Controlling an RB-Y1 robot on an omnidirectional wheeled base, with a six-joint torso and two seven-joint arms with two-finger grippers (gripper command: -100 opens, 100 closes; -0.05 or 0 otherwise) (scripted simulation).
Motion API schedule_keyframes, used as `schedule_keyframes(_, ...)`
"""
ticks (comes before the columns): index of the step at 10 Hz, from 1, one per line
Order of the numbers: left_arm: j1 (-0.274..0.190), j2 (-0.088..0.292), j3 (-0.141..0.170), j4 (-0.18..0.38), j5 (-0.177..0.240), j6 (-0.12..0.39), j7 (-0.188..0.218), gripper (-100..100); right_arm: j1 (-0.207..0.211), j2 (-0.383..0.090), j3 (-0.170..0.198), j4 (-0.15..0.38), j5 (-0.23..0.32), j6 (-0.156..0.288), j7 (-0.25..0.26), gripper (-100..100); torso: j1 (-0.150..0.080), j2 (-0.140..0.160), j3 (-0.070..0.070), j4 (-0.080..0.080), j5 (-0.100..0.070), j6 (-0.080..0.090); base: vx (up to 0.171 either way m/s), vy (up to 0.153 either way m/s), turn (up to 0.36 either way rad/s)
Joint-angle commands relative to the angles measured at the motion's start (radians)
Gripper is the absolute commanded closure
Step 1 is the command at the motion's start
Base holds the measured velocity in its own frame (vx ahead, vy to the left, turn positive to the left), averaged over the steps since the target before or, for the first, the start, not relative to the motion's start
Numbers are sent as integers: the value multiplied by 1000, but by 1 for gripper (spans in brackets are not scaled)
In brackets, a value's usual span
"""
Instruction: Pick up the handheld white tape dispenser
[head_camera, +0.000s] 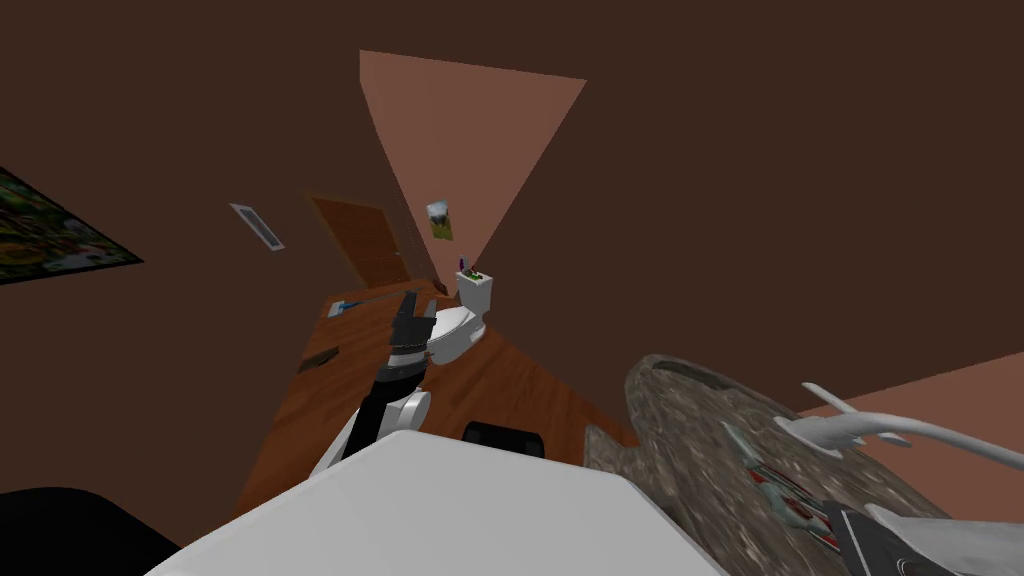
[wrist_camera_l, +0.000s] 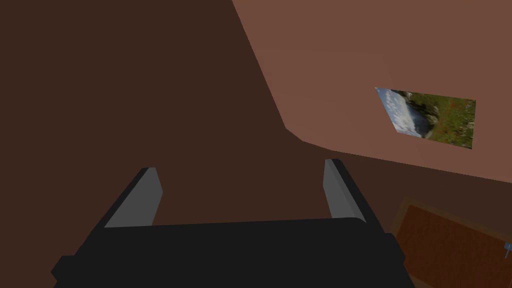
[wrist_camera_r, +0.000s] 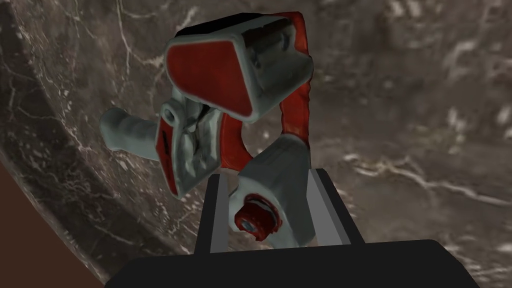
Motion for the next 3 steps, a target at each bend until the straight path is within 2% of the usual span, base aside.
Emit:
schedule_keyframes(1,0,0,0,0,0,0,0,0,46,-8,-17,-11,-22,20,-22,100,0,0,0,0,0,0,-94,9,226)
schedule_keyframes(2,0,0,0,0,0,0,0,0,24,-6,-6,-5,-12,11,-15,100,0,0,0,0,0,0,-43,4,43)
schedule_keyframes(3,0,0,0,0,0,0,0,0,25,-7,-7,-5,-14,13,-18,0,0,-2,-1,0,0,1,-7,1,-9)
